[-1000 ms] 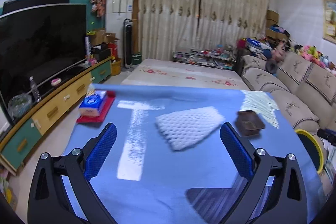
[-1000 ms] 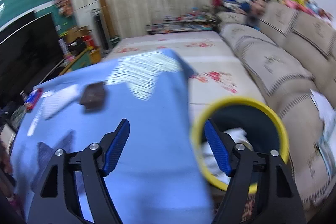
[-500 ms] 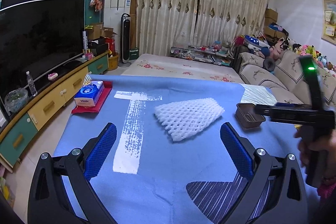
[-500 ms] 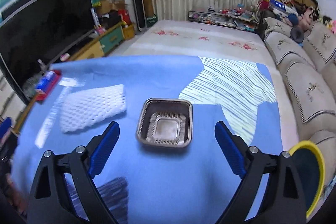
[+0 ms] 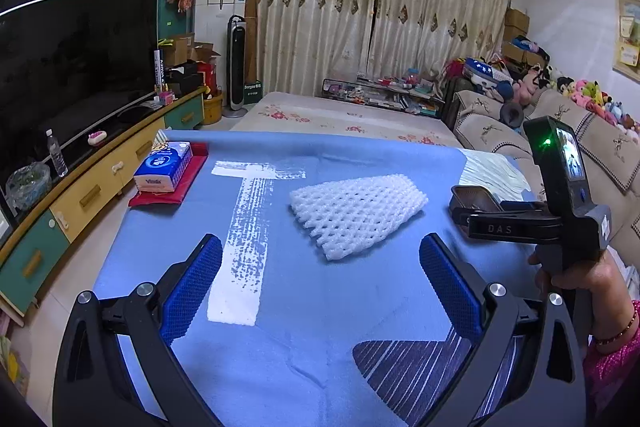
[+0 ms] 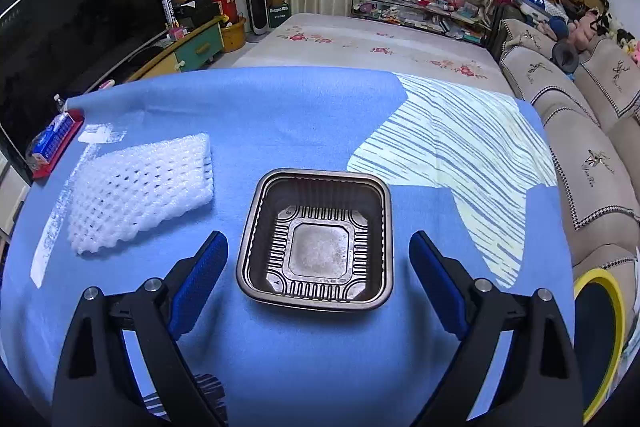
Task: Collect trash
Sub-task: 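Grasp the brown plastic tray on the cloth with the right gripper, then carry the brown tray over the yellow bin and open the right gripper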
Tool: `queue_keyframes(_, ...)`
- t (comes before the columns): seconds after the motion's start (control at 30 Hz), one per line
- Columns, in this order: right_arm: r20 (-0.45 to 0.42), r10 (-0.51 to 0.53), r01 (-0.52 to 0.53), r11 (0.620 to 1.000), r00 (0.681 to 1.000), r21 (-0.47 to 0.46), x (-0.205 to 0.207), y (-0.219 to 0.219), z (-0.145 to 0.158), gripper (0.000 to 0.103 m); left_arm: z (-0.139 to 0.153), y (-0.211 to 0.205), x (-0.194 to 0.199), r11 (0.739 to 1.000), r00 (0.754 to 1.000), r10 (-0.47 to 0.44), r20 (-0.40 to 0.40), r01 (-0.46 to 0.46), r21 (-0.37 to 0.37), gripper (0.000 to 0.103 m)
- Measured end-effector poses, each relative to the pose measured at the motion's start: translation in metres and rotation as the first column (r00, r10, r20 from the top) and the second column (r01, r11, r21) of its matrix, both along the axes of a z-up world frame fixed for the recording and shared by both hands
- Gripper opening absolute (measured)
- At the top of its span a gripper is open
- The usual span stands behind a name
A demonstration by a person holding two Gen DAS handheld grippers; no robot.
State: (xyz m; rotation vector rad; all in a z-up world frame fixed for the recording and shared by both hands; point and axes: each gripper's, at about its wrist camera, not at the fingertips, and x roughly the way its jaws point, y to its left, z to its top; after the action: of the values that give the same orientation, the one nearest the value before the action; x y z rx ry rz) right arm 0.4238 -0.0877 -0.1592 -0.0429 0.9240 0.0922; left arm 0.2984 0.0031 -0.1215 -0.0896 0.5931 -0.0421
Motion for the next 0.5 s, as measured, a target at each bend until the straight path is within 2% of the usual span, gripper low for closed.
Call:
queue_keyframes(0.13,-0.008,0.003,-0.003,1.000,1.000,-0.004,0.002,0.005,-0.003,0.075,-0.001,0.001,0.002,1.000,1.000,-0.003,-0.002,0.003,0.002,0.097)
queue_keyframes(0.17,-0.016,0.004,-0.004,1.000,1.000,0.000,0.002,0.005,-0.004,0.068,-0.001,0.000,0.002,1.000,1.000,-0.004,-0.002,0.004,0.003,0.097)
queue_keyframes(0.5,0.009,0.018,-0.018,1.000,1.000,0.023,-0.010,0.004,0.007,0.066,-0.002,-0.002,0.002,1.000,1.000,-0.009,-0.002,0.009,0.017,0.097)
